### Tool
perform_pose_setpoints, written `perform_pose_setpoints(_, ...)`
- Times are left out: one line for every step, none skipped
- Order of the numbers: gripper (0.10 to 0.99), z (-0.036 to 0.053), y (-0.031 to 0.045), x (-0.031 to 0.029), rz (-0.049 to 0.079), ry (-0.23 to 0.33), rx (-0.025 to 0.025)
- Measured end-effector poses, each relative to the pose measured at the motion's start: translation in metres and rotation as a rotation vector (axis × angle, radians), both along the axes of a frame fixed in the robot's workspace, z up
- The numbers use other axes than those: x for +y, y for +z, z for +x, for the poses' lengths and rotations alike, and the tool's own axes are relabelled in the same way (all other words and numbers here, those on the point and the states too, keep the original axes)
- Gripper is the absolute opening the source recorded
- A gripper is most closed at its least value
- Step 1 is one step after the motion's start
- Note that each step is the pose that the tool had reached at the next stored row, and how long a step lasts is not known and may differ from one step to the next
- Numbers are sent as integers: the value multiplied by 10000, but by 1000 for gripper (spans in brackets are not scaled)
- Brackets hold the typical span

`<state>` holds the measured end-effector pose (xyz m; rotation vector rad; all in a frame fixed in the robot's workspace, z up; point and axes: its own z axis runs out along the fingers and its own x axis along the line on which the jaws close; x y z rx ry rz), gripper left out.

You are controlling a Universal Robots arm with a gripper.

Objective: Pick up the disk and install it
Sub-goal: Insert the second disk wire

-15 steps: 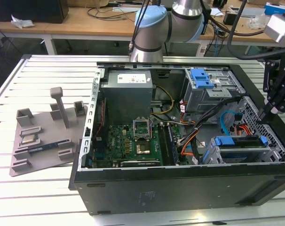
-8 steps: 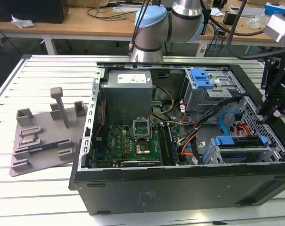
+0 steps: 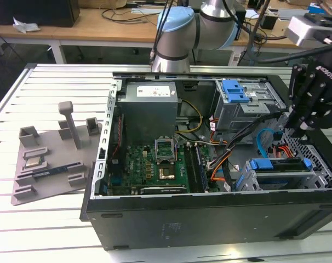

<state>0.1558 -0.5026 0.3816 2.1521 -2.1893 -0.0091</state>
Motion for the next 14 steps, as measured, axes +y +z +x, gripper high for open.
perform_pose_setpoints(302,-61,-24,0,-2,17,0)
perform_pose_setpoints(302,-117,-48,0,-1,28,0)
perform_pose_setpoints(302,-148,-65,0,1,35,-1)
perform_pose_setpoints(302,-156,-71,0,0,37,-1)
perform_pose_setpoints(302,-156,-70,0,-2,38,-1)
perform_pose_setpoints(302,-156,-70,0,-2,39,-1)
perform_pose_setpoints(302,-156,-71,0,-1,39,0)
perform_pose_setpoints(302,-156,-72,0,-2,39,0)
perform_pose_setpoints(286,-156,-72,0,-2,39,-1)
perform_pose_setpoints(220,-156,-73,0,-1,38,-1)
perform_pose_setpoints(161,-156,-73,0,-2,38,-1)
perform_pose_setpoints(161,-156,-74,0,-1,38,0)
perform_pose_setpoints(161,-156,-74,0,-1,38,-1)
perform_pose_setpoints(161,-156,-75,0,-1,38,0)
